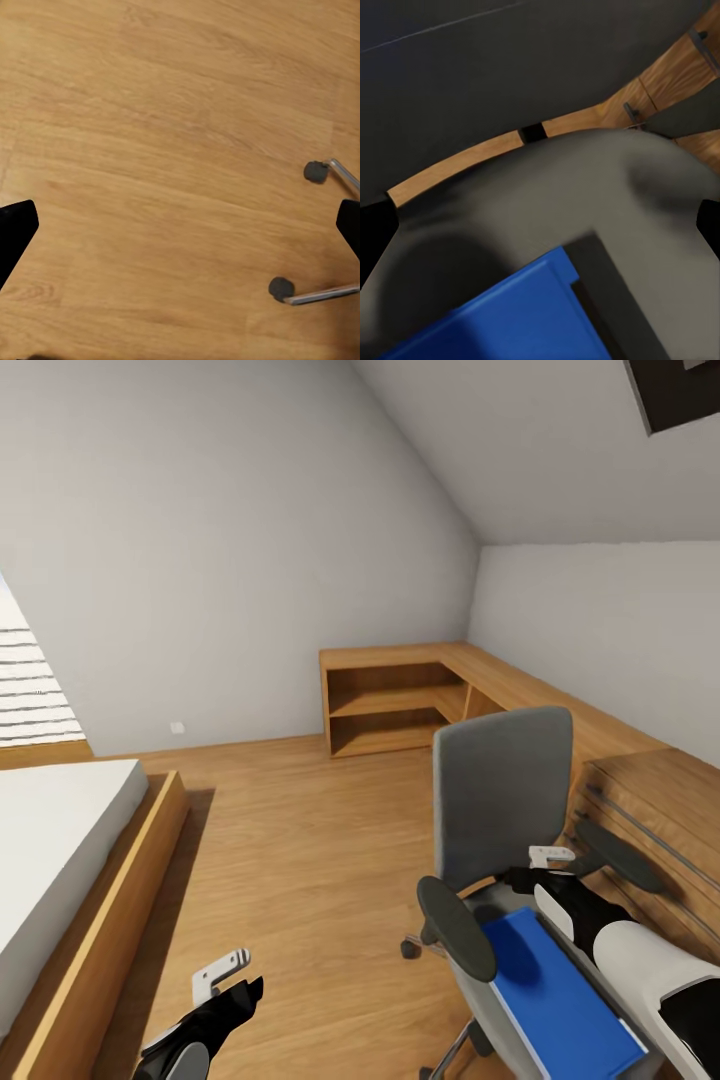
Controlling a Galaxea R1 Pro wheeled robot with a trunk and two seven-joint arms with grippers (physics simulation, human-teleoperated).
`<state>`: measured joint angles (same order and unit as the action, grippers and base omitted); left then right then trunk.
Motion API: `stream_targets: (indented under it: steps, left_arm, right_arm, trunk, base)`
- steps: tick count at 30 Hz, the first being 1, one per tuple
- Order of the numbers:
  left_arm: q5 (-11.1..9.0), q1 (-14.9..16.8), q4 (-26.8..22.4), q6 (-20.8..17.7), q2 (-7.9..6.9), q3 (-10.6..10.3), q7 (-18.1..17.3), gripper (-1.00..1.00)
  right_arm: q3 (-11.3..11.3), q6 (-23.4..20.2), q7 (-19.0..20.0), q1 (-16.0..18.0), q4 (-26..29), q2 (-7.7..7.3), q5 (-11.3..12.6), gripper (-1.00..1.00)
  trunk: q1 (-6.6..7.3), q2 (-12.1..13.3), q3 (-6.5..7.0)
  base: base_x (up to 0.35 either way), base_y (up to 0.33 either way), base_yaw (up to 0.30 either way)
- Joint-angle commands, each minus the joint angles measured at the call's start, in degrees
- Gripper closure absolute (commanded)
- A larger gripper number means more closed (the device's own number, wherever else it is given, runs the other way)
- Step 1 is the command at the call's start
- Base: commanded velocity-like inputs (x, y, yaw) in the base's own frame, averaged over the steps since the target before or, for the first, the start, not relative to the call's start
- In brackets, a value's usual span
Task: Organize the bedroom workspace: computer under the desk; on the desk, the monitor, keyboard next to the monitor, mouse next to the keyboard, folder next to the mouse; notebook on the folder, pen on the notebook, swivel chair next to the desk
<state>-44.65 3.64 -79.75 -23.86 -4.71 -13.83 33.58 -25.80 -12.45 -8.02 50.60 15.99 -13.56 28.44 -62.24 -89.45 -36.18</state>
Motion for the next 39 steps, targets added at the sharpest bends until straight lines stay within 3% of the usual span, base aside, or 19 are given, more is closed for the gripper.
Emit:
stream_targets:
  steps: [1,39]
  left_arm:
    - [-0.43,0.05,-0.08,-0.05,-0.06,-0.14,0.51,-1.00]
    - [-0.48,0.05,0.03,0.03,-0.03,-0.24,0.87,-1.00]
  right_arm:
    - [-0.48,-0.32,-0.40,0.02,0.17,-0.06,0.48,-1.00]
    - [-0.48,-0.29,-0.33,0.02,0.18,-0.06,0.48,-1.00]
  trunk:
    - [-0.22,-0.45,-0.24]
    - [-8.57,-15.69,-7.06]
  base:
    - [0.000,0.000,0.000]
    - [0.000,0.000,0.000]
